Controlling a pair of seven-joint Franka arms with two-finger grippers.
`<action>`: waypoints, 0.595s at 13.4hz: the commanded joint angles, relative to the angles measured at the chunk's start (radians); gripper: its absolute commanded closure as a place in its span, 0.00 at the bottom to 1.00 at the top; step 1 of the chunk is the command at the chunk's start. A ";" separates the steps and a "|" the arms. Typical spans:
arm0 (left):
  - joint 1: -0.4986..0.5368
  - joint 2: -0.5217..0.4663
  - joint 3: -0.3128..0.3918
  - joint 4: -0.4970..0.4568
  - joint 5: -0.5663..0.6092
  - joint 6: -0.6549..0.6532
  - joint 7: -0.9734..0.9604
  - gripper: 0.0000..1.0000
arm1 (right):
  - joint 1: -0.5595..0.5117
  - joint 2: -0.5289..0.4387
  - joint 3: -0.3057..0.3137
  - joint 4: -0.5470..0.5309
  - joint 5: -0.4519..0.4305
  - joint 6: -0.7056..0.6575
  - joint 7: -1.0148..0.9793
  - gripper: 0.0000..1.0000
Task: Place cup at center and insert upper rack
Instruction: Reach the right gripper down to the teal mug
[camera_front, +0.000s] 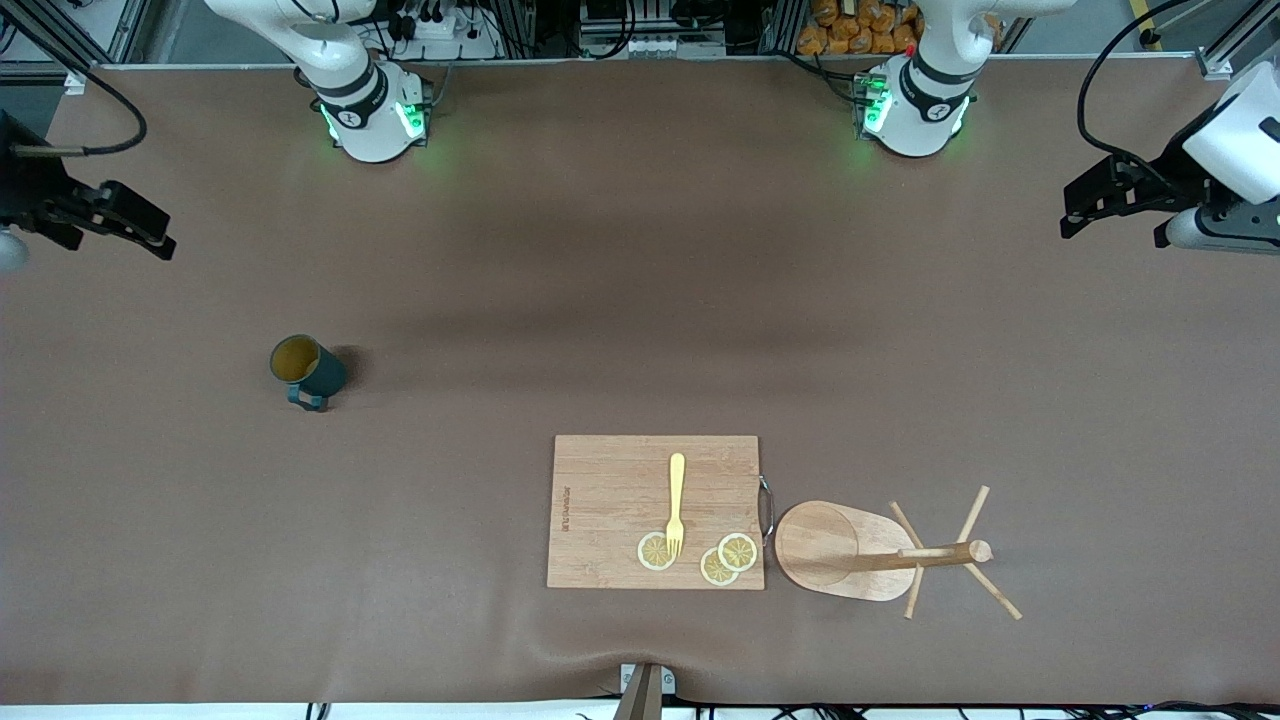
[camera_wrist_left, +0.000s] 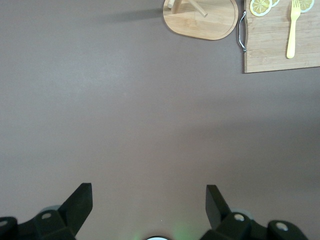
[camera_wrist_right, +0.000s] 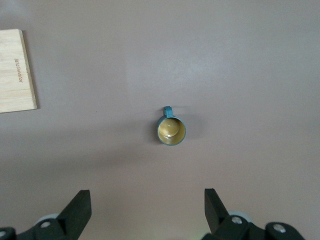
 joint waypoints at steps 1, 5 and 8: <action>-0.005 0.016 -0.002 0.015 0.023 -0.004 0.016 0.00 | -0.003 -0.011 -0.001 -0.134 0.003 0.108 -0.011 0.00; 0.004 0.016 -0.004 0.012 0.018 -0.004 0.016 0.00 | -0.014 -0.011 -0.006 -0.340 0.003 0.277 -0.011 0.00; 0.006 0.016 -0.002 0.006 0.018 -0.004 0.010 0.00 | -0.066 -0.002 -0.004 -0.481 0.016 0.423 -0.003 0.00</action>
